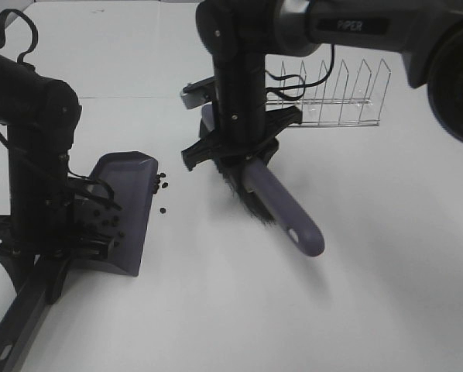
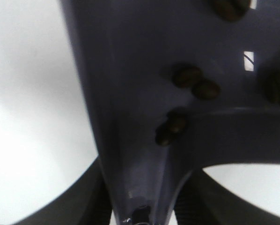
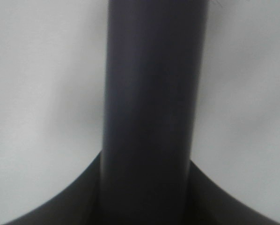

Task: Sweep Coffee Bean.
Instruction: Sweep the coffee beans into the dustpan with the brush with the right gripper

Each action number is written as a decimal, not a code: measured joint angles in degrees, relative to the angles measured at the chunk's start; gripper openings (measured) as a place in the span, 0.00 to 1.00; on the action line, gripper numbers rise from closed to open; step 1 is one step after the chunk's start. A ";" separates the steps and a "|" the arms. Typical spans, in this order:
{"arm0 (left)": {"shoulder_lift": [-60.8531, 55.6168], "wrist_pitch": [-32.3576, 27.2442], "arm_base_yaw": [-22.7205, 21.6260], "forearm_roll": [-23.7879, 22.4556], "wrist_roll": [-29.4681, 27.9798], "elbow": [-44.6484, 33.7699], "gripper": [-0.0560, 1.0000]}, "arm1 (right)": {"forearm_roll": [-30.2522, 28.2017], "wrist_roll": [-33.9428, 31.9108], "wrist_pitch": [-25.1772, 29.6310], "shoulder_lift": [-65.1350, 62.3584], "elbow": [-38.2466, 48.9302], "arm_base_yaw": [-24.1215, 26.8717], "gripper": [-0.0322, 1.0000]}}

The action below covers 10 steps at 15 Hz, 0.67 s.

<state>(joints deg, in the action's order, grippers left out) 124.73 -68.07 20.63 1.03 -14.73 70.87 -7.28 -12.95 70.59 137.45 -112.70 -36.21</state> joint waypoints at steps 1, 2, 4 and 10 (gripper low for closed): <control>0.00 0.00 0.00 0.06 0.00 0.00 0.38 | 1.15 0.40 0.00 1.72 -1.15 -1.95 0.32; 0.00 0.00 0.00 0.06 0.00 0.00 0.38 | 4.13 1.26 0.11 5.56 -3.95 -5.21 0.32; 0.00 0.00 0.00 0.06 0.00 0.00 0.38 | 6.42 2.18 0.00 6.88 -7.28 -8.77 0.32; 0.00 0.00 0.00 0.11 0.00 0.00 0.38 | 7.28 2.86 0.00 4.41 -11.57 -11.17 0.32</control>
<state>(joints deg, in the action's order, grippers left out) 124.73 -68.07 20.63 1.15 -14.73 70.87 0.00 -10.08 70.59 141.86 -124.27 -47.38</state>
